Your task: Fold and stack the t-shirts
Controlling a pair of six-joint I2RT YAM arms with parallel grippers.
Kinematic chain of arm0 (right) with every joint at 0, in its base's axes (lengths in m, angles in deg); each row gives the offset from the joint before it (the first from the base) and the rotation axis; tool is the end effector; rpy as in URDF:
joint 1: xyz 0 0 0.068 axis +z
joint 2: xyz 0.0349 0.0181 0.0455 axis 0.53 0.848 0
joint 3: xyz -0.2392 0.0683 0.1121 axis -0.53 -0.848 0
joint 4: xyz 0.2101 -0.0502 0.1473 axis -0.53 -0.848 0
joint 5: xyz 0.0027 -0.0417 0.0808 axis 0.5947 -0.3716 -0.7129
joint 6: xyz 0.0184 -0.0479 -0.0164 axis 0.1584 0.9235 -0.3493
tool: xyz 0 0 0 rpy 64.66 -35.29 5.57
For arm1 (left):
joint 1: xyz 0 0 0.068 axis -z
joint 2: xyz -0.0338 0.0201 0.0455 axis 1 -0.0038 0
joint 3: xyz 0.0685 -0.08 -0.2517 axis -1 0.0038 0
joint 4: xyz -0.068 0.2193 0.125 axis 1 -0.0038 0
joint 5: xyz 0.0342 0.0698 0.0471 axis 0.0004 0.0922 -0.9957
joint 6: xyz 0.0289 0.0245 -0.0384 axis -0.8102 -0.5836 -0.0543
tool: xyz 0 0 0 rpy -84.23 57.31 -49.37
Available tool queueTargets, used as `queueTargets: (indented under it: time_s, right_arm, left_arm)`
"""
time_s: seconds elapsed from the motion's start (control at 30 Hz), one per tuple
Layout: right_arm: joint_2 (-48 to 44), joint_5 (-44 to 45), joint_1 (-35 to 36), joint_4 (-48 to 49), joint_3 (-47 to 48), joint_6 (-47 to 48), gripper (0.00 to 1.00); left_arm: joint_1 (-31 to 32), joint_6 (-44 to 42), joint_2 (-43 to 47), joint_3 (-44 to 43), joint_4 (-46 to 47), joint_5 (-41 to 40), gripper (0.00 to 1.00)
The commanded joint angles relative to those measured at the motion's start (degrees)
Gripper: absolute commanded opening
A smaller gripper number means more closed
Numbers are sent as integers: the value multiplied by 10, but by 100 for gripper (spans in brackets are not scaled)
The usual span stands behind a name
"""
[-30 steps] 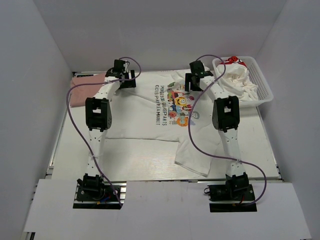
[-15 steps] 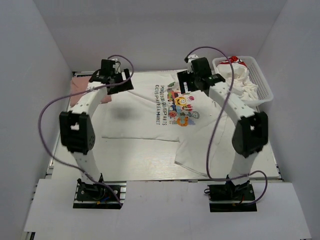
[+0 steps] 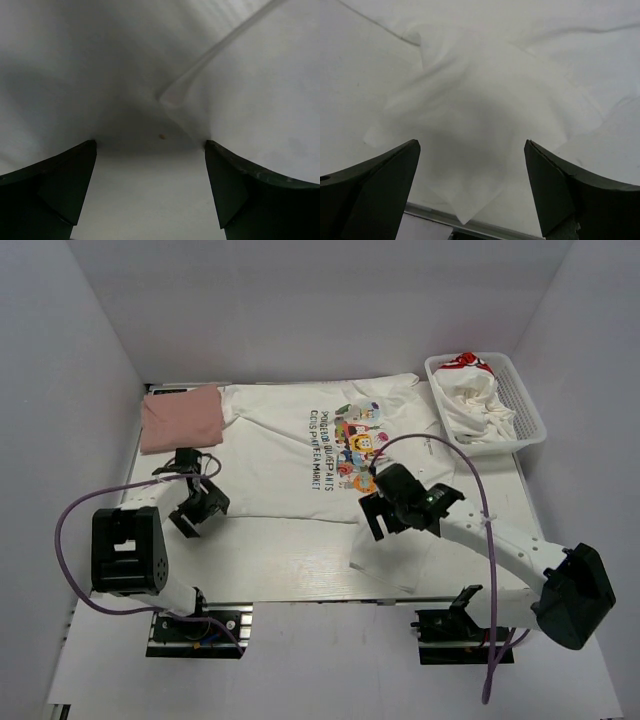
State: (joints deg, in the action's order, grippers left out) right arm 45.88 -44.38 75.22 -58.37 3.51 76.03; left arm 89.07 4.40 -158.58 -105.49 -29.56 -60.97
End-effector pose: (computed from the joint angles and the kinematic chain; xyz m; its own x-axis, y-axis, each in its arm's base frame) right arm 0.1852 0.1605 0.2440 -0.7036 -0.3960 -0.5900 -0.4164 0.9026 -0.1093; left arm 0.2576 0.0075 0.1702 -0.7078 -0.6630 -0.2437 -0.6727 0.7379 -0.0538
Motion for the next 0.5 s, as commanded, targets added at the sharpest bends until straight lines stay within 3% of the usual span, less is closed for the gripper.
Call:
queueTargets:
  time_s: [0.0,0.1,0.33,0.43,0.47]
  right_arm:
    - [-22,0,34,-41,-13,-75,90]
    - [-32,-6,64,-58,-31,-126,90]
    - [-24,6,118,-118,-53,-233,90]
    - [-25,18,134,-129,-67,-258,90]
    - [-23,19,136,-119,-76,-267,90]
  left_arm:
    - [-16,44,5,14,63,28,100]
    - [-21,50,-13,14,74,28,100]
    - [-32,50,-6,25,95,17,77]
    - [-32,50,-6,30,113,35,56]
    - [-32,43,-12,37,120,42,40]
